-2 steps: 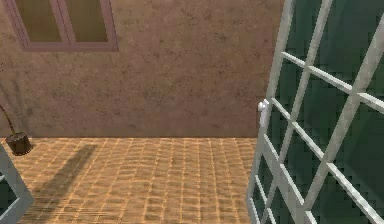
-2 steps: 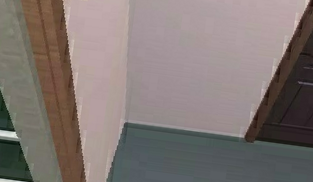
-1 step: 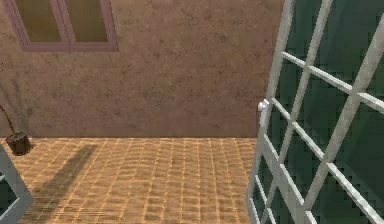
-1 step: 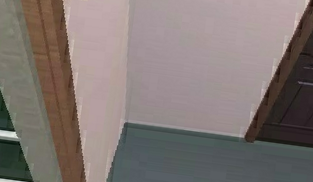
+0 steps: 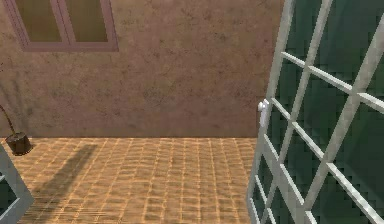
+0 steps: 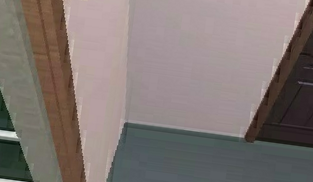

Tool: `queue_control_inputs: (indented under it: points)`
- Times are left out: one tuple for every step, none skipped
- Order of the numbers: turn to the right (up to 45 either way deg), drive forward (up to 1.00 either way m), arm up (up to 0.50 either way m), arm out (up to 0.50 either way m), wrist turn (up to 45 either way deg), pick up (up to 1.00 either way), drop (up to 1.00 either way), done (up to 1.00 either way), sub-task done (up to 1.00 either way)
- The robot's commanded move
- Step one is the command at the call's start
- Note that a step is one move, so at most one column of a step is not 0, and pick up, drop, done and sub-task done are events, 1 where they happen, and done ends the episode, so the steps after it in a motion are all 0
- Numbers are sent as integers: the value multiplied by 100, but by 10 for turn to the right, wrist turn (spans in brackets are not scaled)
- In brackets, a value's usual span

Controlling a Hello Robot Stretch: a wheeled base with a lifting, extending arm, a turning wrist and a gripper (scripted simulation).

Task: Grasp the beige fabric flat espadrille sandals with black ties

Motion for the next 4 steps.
queue_control_inputs:
  points:
    - [0,0,-30,0,0,0,0,0,0]
    - [0,0,0,0,0,100,0,0,0]
    - [0,0,10,0,0,0,0,0,0]
    - [0,0,0,0,0,0,0,100,0]
